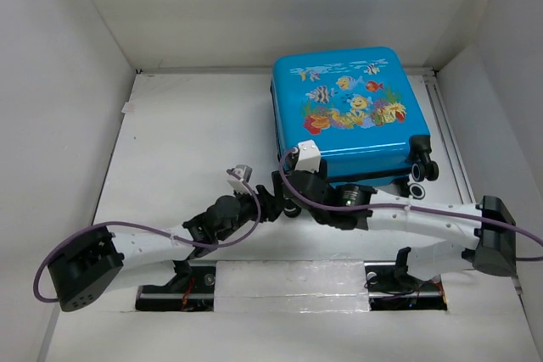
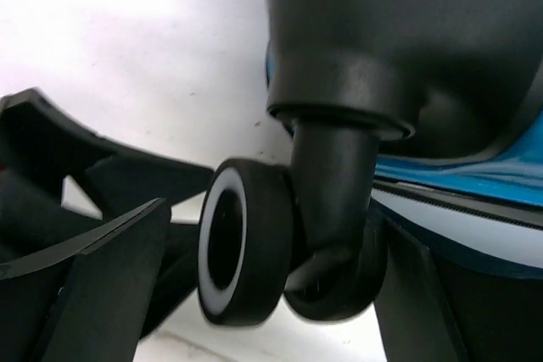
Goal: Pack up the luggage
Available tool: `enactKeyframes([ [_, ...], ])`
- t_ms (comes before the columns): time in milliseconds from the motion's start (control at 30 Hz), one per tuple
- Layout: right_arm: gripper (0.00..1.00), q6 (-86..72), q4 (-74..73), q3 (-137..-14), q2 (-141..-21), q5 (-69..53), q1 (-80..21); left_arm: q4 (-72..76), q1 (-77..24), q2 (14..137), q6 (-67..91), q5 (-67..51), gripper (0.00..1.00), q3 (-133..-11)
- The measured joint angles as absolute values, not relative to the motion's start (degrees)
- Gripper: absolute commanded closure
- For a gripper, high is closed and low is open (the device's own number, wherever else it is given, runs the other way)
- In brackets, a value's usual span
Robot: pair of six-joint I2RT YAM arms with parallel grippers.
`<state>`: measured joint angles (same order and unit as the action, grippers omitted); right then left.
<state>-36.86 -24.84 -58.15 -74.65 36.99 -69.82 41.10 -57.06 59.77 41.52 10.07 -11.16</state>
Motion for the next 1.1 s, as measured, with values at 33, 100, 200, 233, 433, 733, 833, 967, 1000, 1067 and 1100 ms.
enactKeyframes([
  [33, 0.09, -36.67, -25.10, -58.70, -75.75, 37.95, -69.67, 42.59, -57.06, 60.36, 41.06, 9.78, 0.44, -11.16],
  [100, 0.23, -36.25, -25.82, -59.61, -77.17, 39.94, -69.58, 45.15, -57.17, 61.82, 40.47, 9.06, 0.44, -11.16],
  [200, 0.26, -36.18, -27.68, -60.99, -77.65, 43.55, -69.43, 47.81, -57.71, 64.31, 39.55, 8.38, 0.44, -11.16],
  [233, 0.29, -36.25, -28.08, -61.43, -77.65, 44.53, -69.43, 48.45, -58.06, 65.19, 39.31, 8.43, 0.44, -11.22],
  [433, 0.77, -36.64, -29.61, -62.50, -77.43, 47.79, -69.41, 51.35, -60.25, 70.11, 37.95, 9.04, 0.44, -12.34],
  [733, 0.93, -32.64, -29.17, -62.57, -76.55, 45.41, -69.06, 52.47, -62.78, 75.07, 35.77, 17.63, 0.47, -18.50],
  [833, 0.94, -31.00, -28.58, -61.69, -75.42, 43.86, -68.60, 52.47, -64.49, 77.56, 34.20, 21.78, 0.51, -20.34],
  [967, 0.98, -29.10, -28.32, -60.86, -73.95, 42.30, -68.12, 52.31, -67.44, 82.19, 32.23, 30.26, 0.54, -23.46],
  [1000, 0.99, -28.75, -28.32, -60.71, -73.78, 41.91, -67.99, 52.36, -68.16, 83.24, 31.86, 32.51, 0.56, -24.03],
  [1067, 1.00, -28.40, -27.92, -60.25, -73.52, 40.97, -67.81, 52.97, -69.63, 84.86, 30.55, 37.34, 0.57, -24.58],
  [1100, 1.00, -28.34, -27.77, -60.10, -73.47, 40.64, -67.79, 53.78, -70.26, 85.54, 29.89, 39.62, 0.57, -24.62],
])
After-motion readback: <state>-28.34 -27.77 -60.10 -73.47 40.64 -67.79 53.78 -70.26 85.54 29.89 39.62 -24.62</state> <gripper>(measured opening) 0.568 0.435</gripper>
